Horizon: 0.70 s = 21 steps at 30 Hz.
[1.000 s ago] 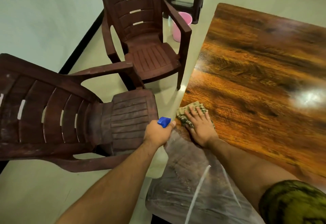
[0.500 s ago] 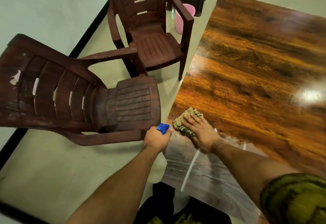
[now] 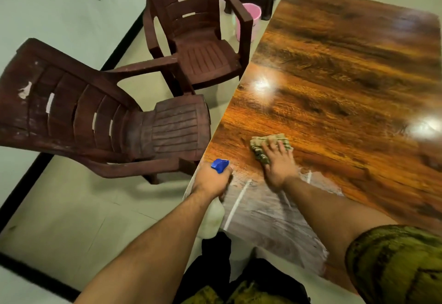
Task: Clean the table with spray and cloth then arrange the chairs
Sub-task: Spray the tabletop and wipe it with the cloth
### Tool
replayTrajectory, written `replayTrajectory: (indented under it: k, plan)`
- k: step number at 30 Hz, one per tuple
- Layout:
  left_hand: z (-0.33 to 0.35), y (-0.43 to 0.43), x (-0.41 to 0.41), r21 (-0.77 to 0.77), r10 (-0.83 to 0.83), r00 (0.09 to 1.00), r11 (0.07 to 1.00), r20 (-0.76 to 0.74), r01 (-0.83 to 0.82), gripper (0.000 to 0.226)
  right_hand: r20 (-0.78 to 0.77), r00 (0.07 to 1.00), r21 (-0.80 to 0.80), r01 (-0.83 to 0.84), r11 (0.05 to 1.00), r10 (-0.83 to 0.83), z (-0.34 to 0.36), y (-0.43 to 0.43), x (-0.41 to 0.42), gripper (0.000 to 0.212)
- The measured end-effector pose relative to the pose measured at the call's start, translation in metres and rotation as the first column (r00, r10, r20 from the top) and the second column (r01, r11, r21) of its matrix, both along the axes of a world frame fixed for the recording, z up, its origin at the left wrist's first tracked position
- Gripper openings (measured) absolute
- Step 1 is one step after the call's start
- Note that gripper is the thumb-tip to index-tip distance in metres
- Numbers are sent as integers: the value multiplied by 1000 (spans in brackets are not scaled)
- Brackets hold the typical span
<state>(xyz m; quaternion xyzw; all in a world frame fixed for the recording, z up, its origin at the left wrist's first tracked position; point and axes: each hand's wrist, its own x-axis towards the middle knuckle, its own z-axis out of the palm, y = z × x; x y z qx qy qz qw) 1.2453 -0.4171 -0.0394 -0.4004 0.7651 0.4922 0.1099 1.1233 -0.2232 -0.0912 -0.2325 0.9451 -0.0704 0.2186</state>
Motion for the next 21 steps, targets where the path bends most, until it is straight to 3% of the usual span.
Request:
replayTrajectory:
  k: [1,3,6,8,11,13,15,17,21]
  plan:
    - [1,10,-1,8,-14,1000,1000,-3,14,40,6,991,11,132,991,-132,4,10,-1,70]
    - [-1,28,-4,21,-48,999,999,-4,48,40,4,983,-4,181,983,-181,5,21,12,70]
    - [-4,64,-11,19,-132,991,991,-4,132,38,30,995,-80,-95,992,97,2,54,49,69]
    - [-6,90,-15,21,-209,978,978,15,208,41,33,986,-80,-159,984,162,0,89,53,69]
    - [-6,125,-19,67,-254,967,966,37,251,44,20,986,24,165,986,-166,4,153,39,70]
    - [-6,144,-21,93,-274,961,958,34,270,49,-8,918,60,395,917,-395,8,183,38,70]
    - [-5,163,-22,96,-300,953,950,26,297,58,-22,870,45,493,869,-493,11,188,51,71]
    - [-9,182,-21,84,-330,943,942,42,326,63,-11,909,-15,417,909,-417,13,188,76,72]
    - [-17,219,-16,123,-377,925,921,49,369,50,54,993,-73,110,991,-106,14,242,111,72]
